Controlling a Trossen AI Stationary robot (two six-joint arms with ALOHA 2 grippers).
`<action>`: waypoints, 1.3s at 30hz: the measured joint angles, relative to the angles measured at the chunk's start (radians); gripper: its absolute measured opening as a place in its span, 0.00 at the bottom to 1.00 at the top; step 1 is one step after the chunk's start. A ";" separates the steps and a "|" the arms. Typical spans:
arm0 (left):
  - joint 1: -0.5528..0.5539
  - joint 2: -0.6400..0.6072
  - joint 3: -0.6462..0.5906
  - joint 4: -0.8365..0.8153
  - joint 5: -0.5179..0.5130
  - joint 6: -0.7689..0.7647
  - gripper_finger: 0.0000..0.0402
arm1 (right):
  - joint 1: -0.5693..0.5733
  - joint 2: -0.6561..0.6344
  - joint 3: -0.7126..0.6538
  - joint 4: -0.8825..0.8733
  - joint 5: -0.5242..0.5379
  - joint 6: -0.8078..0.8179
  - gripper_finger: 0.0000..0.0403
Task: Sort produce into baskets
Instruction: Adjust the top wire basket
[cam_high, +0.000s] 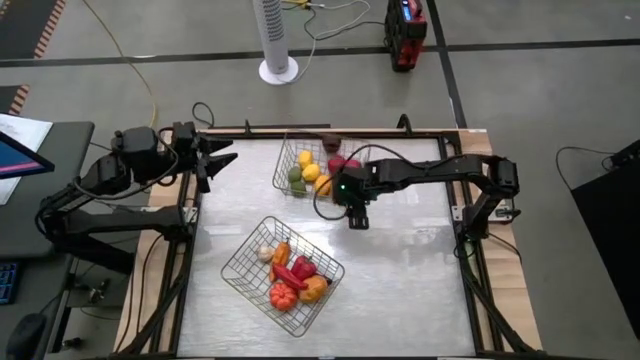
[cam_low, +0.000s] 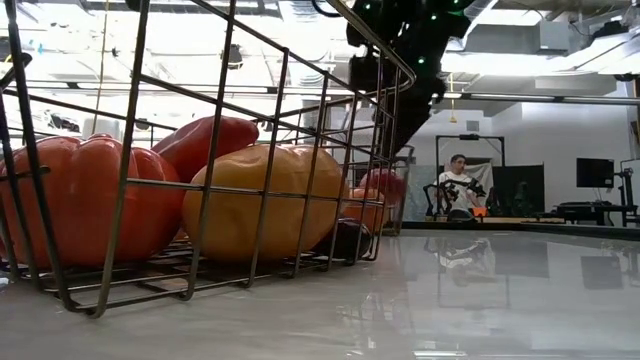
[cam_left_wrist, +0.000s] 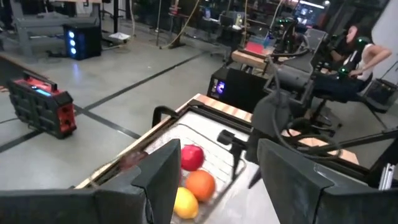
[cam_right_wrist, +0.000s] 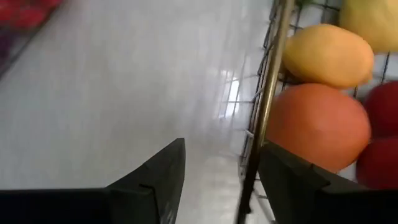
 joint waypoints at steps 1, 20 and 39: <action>0.000 0.000 0.000 0.000 0.000 0.000 0.50 | 0.013 0.000 0.000 -0.016 -0.007 -0.013 0.54; 0.000 0.009 0.000 0.001 -0.018 -0.001 0.50 | 0.269 0.000 -0.001 -0.218 -0.089 -0.037 0.41; 0.000 0.068 -0.001 -0.101 0.217 -0.060 0.50 | 0.117 -0.011 0.180 -0.262 -0.129 0.285 0.63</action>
